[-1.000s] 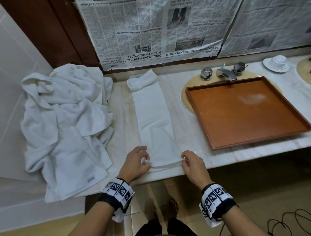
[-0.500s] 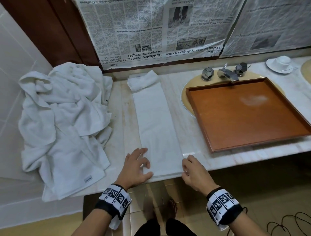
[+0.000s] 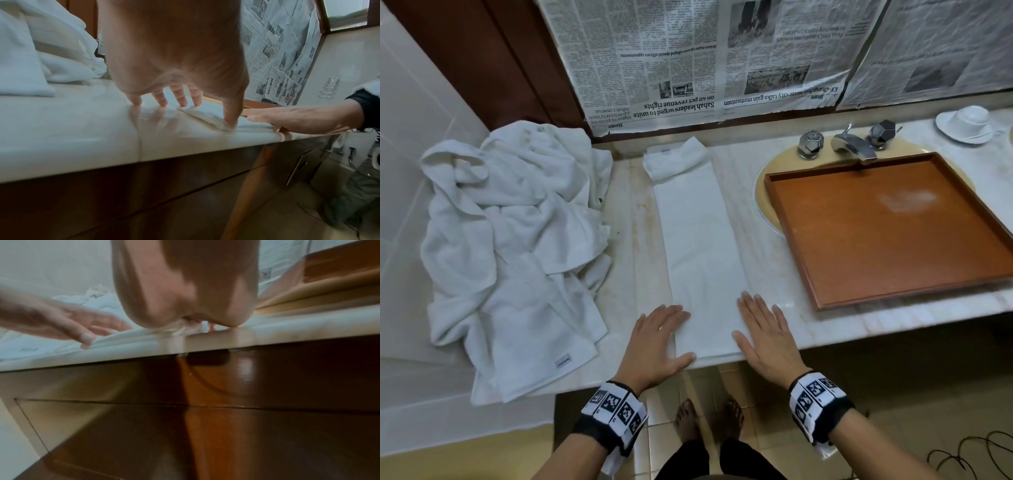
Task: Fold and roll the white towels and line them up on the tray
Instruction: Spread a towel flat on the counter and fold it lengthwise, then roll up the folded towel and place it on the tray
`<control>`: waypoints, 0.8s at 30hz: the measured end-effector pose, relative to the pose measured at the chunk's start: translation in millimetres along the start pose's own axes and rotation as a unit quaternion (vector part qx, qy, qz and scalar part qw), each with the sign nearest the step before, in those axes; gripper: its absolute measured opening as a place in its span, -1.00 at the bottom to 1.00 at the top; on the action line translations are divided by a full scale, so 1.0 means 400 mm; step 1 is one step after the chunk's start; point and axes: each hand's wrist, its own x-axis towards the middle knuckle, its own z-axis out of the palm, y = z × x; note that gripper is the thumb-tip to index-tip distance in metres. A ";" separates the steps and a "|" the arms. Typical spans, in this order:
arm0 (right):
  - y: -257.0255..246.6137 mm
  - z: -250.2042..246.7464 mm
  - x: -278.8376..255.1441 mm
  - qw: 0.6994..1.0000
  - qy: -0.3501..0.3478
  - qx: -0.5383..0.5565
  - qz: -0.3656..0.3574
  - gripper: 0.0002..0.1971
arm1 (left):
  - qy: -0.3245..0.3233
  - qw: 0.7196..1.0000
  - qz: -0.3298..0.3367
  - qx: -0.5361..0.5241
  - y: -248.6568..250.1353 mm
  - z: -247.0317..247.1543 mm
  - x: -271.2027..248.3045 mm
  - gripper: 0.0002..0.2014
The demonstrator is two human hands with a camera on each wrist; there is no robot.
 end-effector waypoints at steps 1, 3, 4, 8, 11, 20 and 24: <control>0.006 0.001 -0.012 1.000 -0.010 -0.002 0.005 -0.29 | 0.003 1.000 0.002 0.010 -0.005 0.002 -0.004 -0.26; 0.007 -0.012 -0.021 1.000 -0.013 0.002 0.016 -0.28 | 0.020 0.999 0.014 0.023 -0.013 0.004 -0.011 -0.32; 0.000 -0.022 -0.015 1.000 0.007 0.013 0.022 -0.27 | 0.039 0.999 0.014 0.022 -0.012 0.004 -0.007 -0.38; -0.061 -0.040 0.069 0.996 0.071 0.046 0.002 -0.34 | 0.078 0.996 -0.040 0.026 0.045 0.012 0.053 -0.40; -0.088 -0.008 0.114 0.999 0.033 0.006 -0.013 -0.35 | 0.022 0.995 -0.078 0.066 0.082 0.051 0.087 -0.33; -0.002 -0.041 0.066 0.996 0.022 0.028 0.081 -0.29 | 0.005 0.984 -0.152 0.091 0.034 0.011 0.023 -0.33; -0.075 -0.065 0.177 0.999 0.041 0.034 -0.005 -0.31 | 0.041 0.989 -0.138 0.035 0.068 -0.019 0.156 -0.39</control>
